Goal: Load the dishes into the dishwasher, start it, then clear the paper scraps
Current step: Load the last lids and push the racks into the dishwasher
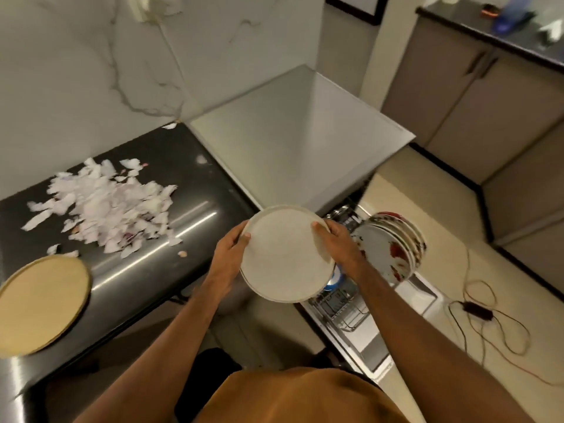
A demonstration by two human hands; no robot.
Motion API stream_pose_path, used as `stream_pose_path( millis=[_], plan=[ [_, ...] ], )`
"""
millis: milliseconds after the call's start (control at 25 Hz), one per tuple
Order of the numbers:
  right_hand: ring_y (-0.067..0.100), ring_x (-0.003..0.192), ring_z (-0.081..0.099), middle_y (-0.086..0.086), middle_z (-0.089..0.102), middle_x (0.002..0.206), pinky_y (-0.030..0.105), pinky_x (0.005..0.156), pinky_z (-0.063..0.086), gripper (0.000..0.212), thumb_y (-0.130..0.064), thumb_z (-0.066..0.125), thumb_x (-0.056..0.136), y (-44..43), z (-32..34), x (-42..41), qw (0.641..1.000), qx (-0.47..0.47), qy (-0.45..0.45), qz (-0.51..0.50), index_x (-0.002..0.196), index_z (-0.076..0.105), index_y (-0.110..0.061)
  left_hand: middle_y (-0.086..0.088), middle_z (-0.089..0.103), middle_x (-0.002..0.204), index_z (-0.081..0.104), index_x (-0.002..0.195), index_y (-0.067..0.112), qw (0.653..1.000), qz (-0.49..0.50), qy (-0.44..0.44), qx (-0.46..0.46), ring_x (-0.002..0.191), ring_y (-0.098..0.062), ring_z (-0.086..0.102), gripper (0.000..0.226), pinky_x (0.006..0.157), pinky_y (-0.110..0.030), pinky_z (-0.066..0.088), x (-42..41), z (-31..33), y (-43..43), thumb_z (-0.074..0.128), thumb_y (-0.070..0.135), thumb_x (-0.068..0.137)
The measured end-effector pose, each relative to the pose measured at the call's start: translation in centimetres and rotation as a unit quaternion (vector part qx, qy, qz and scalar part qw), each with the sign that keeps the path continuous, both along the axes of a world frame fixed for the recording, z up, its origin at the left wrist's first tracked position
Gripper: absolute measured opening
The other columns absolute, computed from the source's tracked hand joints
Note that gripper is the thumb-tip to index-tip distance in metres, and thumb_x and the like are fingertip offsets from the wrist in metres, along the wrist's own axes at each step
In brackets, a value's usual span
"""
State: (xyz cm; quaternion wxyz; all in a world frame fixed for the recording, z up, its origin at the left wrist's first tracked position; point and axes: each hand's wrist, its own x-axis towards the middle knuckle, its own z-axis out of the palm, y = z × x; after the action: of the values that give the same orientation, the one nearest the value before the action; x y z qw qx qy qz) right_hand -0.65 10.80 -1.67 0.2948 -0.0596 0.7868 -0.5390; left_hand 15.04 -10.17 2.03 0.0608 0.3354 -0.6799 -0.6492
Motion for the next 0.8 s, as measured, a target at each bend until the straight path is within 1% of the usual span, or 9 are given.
stream_pose_path(
  millis=[120, 240, 360, 440, 480, 560, 600, 720, 800],
  plan=[
    [0.024, 0.1, 0.072, 0.001, 0.075, 0.107, 0.048, 0.087, 0.062, 0.03, -0.056, 0.06, 0.099, 7.5, -0.7, -2.9, 0.998, 0.006, -0.003, -0.058, 0.111, 0.072, -0.031, 0.011, 0.067, 0.128, 0.058, 0.139, 0.039, 0.993, -0.098, -0.036, -0.057, 0.113, -0.01, 0.064, 0.034, 0.089, -0.03, 0.056, -6.8, -1.0, 4.4, 0.055, 0.034, 0.105],
    [0.02, 0.097, 0.071, -0.001, 0.074, 0.104, 0.042, 0.085, 0.061, 0.032, -0.054, 0.058, 0.102, 14.4, -2.1, -4.9, 0.994, 0.029, -0.003, -0.109, 0.114, 0.07, -0.026, 0.008, 0.069, 0.12, 0.063, 0.132, 0.029, 0.962, -0.211, -0.088, -0.151, 0.108, -0.015, 0.066, 0.03, 0.085, -0.027, 0.052, -13.4, -2.1, 8.4, 0.062, 0.033, 0.102],
    [0.018, 0.102, 0.071, -0.004, 0.073, 0.108, 0.039, 0.088, 0.059, 0.035, -0.057, 0.059, 0.1, 18.2, -3.8, -5.5, 0.988, 0.07, 0.008, -0.135, 0.116, 0.072, -0.029, 0.006, 0.071, 0.115, 0.069, 0.124, 0.022, 0.909, -0.307, -0.12, -0.253, 0.102, -0.015, 0.064, 0.025, 0.091, -0.031, 0.052, -17.8, -2.9, 10.7, 0.062, 0.03, 0.102],
    [0.018, 0.105, 0.068, -0.002, 0.071, 0.115, 0.029, 0.086, 0.056, 0.026, -0.041, 0.062, 0.103, 20.9, -5.1, -6.4, 0.986, 0.102, 0.02, -0.132, 0.12, 0.073, -0.024, 0.004, 0.073, 0.112, 0.07, 0.12, 0.027, 0.862, -0.384, -0.132, -0.303, 0.097, -0.015, 0.067, 0.021, 0.088, -0.035, 0.057, -21.3, -4.4, 13.0, 0.062, 0.028, 0.1],
    [0.019, 0.105, 0.068, 0.0, 0.071, 0.118, 0.03, 0.085, 0.056, 0.024, -0.032, 0.063, 0.104, 21.8, -6.1, -6.7, 0.983, 0.125, 0.032, -0.133, 0.123, 0.073, -0.022, 0.005, 0.073, 0.108, 0.071, 0.118, 0.028, 0.839, -0.418, -0.137, -0.321, 0.094, -0.015, 0.068, 0.021, 0.084, -0.033, 0.058, -22.6, -5.0, 14.0, 0.062, 0.025, 0.099],
    [0.023, 0.107, 0.068, 0.004, 0.071, 0.122, 0.037, 0.091, 0.057, 0.026, -0.023, 0.063, 0.103, 23.3, -8.3, -7.3, 0.974, 0.171, 0.052, -0.141, 0.128, 0.073, -0.02, 0.004, 0.073, 0.1, 0.073, 0.114, 0.027, 0.8, -0.47, -0.135, -0.348, 0.09, -0.016, 0.068, 0.023, 0.076, -0.03, 0.055, -25.4, -6.8, 16.0, 0.058, 0.019, 0.098],
    [0.023, 0.106, 0.067, 0.004, 0.071, 0.122, 0.035, 0.091, 0.054, 0.028, -0.021, 0.063, 0.103, 23.7, -9.3, -7.7, 0.969, 0.189, 0.059, -0.145, 0.129, 0.072, -0.02, 0.003, 0.073, 0.096, 0.074, 0.111, 0.026, 0.783, -0.487, -0.135, -0.362, 0.088, -0.016, 0.068, 0.023, 0.075, -0.03, 0.053, -26.8, -7.9, 16.8, 0.056, 0.019, 0.097],
    [0.013, 0.087, 0.06, 0.004, 0.072, 0.11, 0.021, 0.073, 0.044, 0.029, -0.021, 0.06, 0.105, 24.6, -13.2, -9.5, 0.959, 0.224, 0.053, -0.165, 0.131, 0.072, -0.02, 0.004, 0.069, 0.086, 0.074, 0.1, 0.026, 0.718, -0.54, -0.149, -0.413, 0.081, -0.015, 0.066, 0.018, 0.075, -0.034, 0.057, -31.2, -12.5, 19.1, 0.056, 0.022, 0.097],
    [0.011, 0.08, 0.057, 0.002, 0.072, 0.103, 0.014, 0.063, 0.038, 0.029, -0.022, 0.059, 0.105, 25.2, -16.4, -10.5, 0.955, 0.238, 0.041, -0.174, 0.132, 0.072, -0.023, 0.0, 0.069, 0.089, 0.074, 0.104, 0.024, 0.666, -0.579, -0.155, -0.443, 0.082, -0.019, 0.067, 0.02, 0.075, -0.036, 0.059, -33.8, -16.3, 20.3, 0.056, 0.018, 0.098]
  ],
)
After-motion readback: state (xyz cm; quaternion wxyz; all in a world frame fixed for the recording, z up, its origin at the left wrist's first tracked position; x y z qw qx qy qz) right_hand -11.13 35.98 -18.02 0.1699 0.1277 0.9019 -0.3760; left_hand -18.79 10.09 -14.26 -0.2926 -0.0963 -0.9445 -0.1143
